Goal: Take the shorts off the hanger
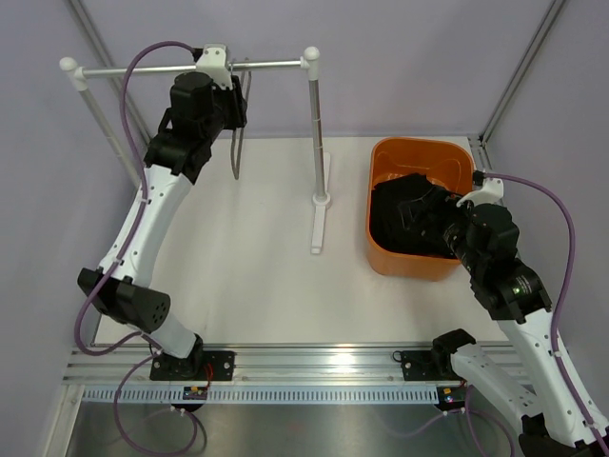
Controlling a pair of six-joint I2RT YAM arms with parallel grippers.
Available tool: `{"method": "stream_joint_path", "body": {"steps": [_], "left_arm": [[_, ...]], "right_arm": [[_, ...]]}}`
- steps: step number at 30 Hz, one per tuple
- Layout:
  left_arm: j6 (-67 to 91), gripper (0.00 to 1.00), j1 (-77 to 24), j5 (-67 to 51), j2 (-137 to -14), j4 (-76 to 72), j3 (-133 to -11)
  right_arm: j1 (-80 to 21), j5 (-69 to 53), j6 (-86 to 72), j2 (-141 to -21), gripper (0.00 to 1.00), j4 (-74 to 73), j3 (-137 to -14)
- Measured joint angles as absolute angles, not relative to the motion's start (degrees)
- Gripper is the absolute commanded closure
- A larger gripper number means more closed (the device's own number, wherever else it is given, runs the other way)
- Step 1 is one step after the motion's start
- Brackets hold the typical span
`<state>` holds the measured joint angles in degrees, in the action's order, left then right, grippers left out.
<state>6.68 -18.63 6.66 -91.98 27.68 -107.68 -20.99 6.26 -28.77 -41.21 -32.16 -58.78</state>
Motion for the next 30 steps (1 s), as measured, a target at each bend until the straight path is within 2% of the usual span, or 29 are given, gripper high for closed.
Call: {"method": "stream_joint_path", "body": {"steps": [4, 8, 18, 30], "left_arm": [[6.7, 0.52, -18.6, 7.0, -87.0, 27.1, -104.9], [6.9, 0.51, -18.6, 8.3, -81.1, 26.9, -101.8], [9.5, 0.46, -18.7, 7.7, -67.0, 28.5, -91.5], [11.2, 0.43, -23.0, 6.3, -50.6, 34.8, -69.7]], "right_arm": [[-21.0, 6.3, -28.7, -41.0, 0.08, -32.2, -58.8], [-21.0, 5.5, -28.7, -40.7, 0.01, -32.2, -58.8], [-21.0, 3.4, -28.7, -36.7, 0.01, -32.4, -57.6], [-21.0, 1.8, -28.8, -34.1, 0.01, -32.8, -54.6]]}}
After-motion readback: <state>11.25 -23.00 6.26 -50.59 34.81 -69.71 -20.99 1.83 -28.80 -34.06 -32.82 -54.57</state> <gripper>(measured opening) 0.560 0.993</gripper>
